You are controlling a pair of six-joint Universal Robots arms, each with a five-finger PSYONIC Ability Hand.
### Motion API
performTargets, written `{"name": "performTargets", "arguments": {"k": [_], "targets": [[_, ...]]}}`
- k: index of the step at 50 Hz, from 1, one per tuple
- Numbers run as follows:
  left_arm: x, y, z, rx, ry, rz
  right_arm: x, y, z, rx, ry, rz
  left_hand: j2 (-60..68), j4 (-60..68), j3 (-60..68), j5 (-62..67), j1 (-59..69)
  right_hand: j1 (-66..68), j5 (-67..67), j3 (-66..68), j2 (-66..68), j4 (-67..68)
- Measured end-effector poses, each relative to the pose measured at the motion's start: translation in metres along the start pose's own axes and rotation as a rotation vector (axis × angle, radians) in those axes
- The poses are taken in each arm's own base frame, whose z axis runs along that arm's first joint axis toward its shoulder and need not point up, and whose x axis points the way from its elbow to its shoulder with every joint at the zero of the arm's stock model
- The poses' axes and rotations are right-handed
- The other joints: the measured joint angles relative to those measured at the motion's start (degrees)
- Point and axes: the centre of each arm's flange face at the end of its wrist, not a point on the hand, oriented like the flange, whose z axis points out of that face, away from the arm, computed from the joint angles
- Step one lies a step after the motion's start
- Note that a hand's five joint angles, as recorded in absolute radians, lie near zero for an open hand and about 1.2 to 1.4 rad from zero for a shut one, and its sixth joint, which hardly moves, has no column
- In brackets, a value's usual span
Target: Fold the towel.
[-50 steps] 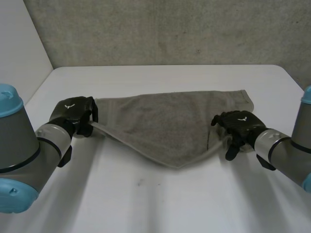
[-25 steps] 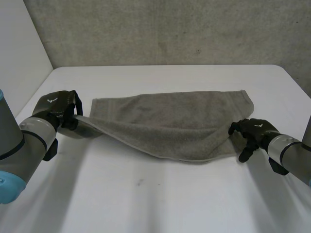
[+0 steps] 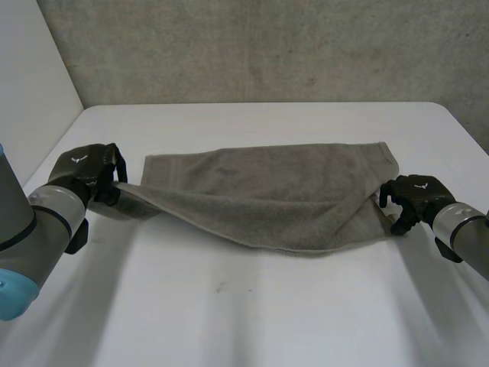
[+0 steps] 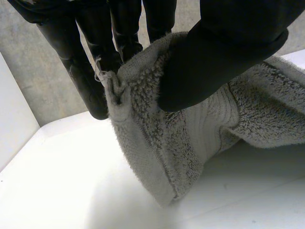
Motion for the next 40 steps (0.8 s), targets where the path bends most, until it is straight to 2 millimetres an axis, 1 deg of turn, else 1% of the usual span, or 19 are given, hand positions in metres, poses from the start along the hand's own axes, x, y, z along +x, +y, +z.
{"name": "performTargets", "arguments": {"k": [10,18,25,26,31,40], "targets": [[0.000,0.001,0.000,-0.004,0.000,0.000,-0.004,0.005,0.000,-0.025,-0.030,-0.052,0.0,0.0,0.0,0.0,0.0,-9.4,-7.9,-8.1,-8.2,-8.2],[0.000,0.002,0.000,-0.005,0.000,0.000,-0.008,0.010,-0.002,-0.065,-0.059,-0.066,0.0,0.0,0.0,0.0,0.0,-12.8,-10.9,-11.1,-11.1,-11.2],[0.000,0.002,0.000,-0.005,-0.001,0.000,-0.009,0.012,0.000,-0.073,-0.068,-0.064,0.0,0.0,0.0,0.0,0.0,-10.7,-10.0,-9.9,-10.2,-10.1],[0.000,0.002,0.000,-0.005,-0.001,0.000,-0.009,0.012,0.001,-0.072,-0.068,-0.064,0.0,0.0,0.0,0.0,0.0,-8.5,-8.4,-7.8,-7.9,-7.9],[0.000,0.002,0.000,-0.005,-0.001,0.000,-0.008,0.012,0.004,-0.067,-0.067,-0.064,0.0,0.0,0.0,0.0,0.0,-5.5,-6.0,-5.1,-5.3,-5.2],[0.000,0.003,0.000,-0.007,-0.001,0.000,-0.004,0.011,0.017,-0.054,-0.058,-0.063,0.0,0.0,0.0,0.0,0.0,-2.5,-5.1,-2.4,-2.7,-2.6]]}}
